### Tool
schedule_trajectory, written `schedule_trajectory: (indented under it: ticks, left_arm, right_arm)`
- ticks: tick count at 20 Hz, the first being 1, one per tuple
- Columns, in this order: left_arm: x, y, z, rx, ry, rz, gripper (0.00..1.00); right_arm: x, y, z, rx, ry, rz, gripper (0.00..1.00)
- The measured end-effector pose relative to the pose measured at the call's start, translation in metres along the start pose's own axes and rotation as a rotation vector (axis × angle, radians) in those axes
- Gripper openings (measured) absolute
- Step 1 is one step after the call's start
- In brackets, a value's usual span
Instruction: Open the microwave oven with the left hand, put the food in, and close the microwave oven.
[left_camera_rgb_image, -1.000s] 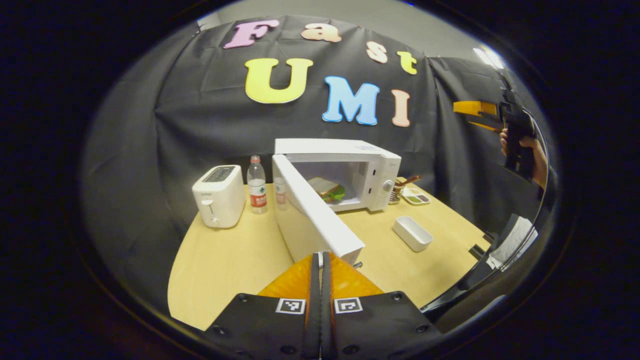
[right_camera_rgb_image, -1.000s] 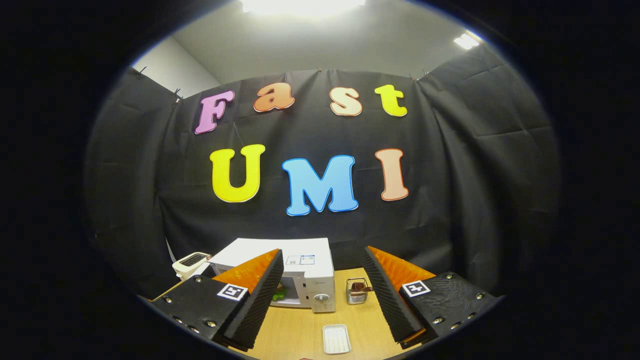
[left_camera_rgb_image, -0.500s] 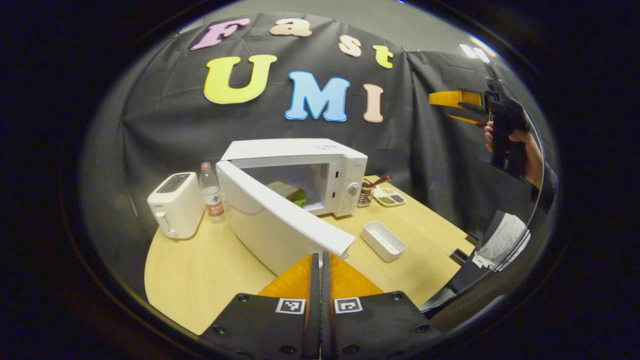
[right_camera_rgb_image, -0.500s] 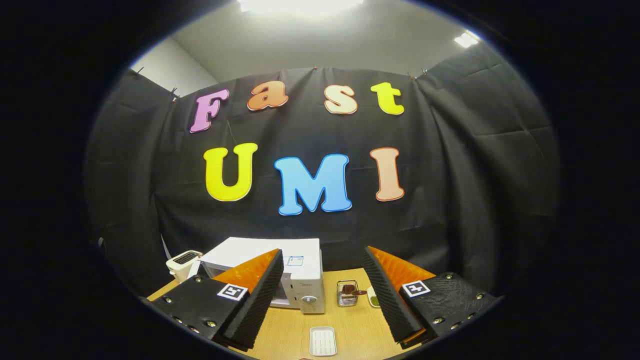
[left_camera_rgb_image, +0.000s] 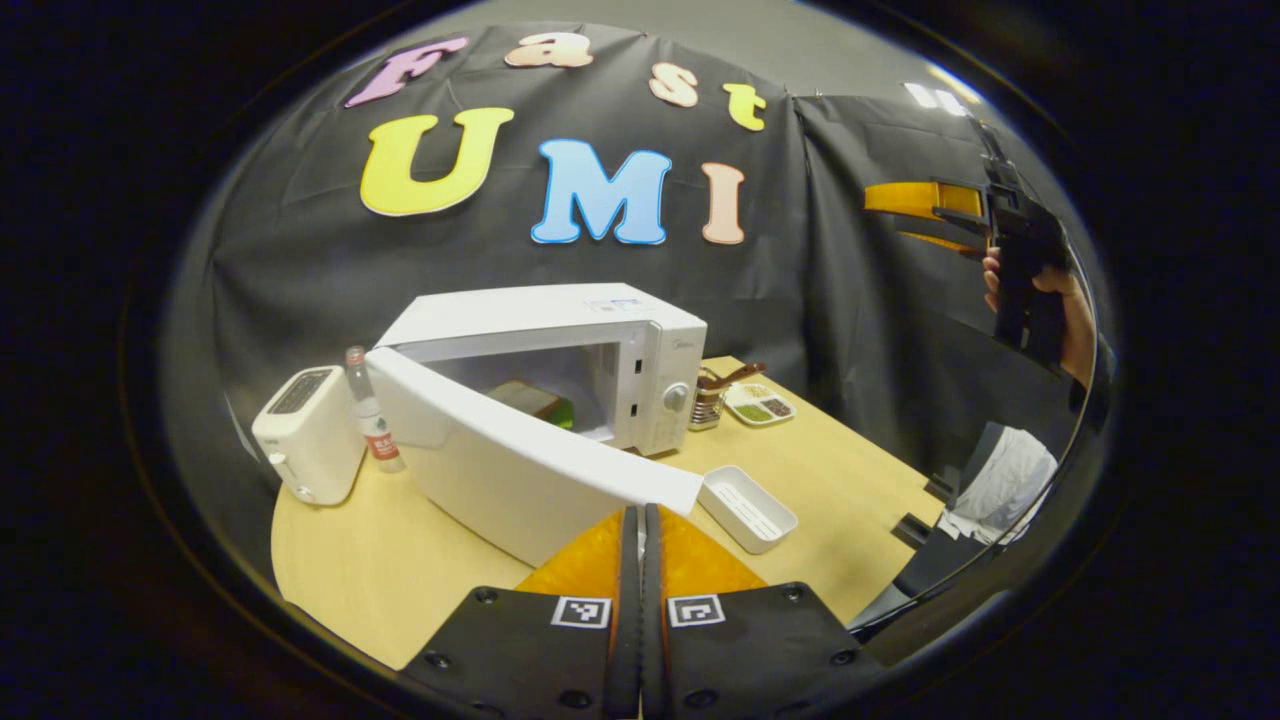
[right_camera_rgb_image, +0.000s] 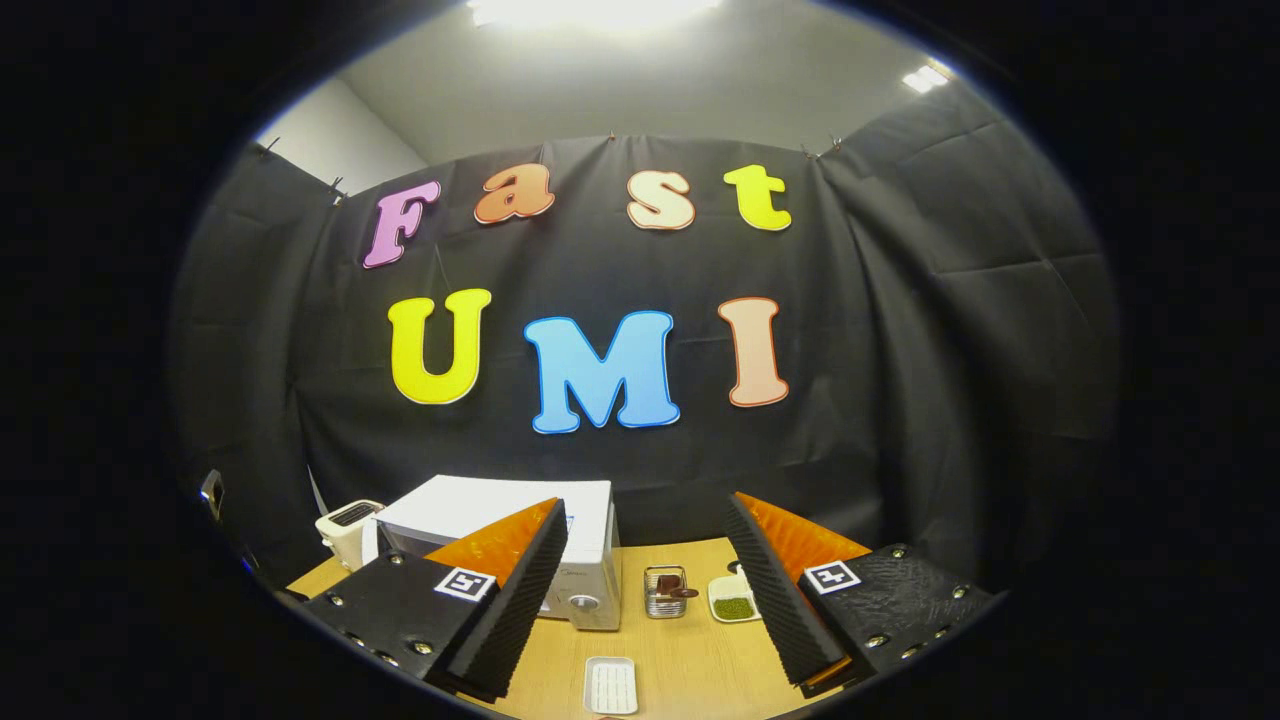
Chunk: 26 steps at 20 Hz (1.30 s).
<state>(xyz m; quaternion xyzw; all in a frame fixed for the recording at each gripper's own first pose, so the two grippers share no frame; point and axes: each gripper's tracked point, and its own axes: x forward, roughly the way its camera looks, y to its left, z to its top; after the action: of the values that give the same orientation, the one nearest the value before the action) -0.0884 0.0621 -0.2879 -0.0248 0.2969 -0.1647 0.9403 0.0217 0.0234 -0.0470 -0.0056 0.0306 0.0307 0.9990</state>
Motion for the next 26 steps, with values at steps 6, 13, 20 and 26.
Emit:
schedule_trajectory:
  ticks: [6, 13, 20, 26]
  left_arm:
    - [0.035, -0.011, 0.016, 0.004, 0.0, -0.007, 0.07]
    - [0.082, -0.017, 0.038, 0.024, 0.003, 0.011, 0.07]
    - [0.13, -0.024, 0.054, 0.009, 0.015, 0.011, 0.07]
    - [0.164, -0.017, 0.072, -0.029, 0.001, 0.017, 0.07]
  right_arm:
    - [0.005, -0.022, 0.013, -0.043, -0.047, -0.01, 0.96]
    - [0.018, -0.04, 0.008, -0.033, -0.033, -0.013, 0.96]
    - [0.025, -0.069, 0.001, -0.008, -0.024, -0.037, 0.96]
    - [0.03, -0.091, -0.006, -0.006, -0.006, -0.075, 0.96]
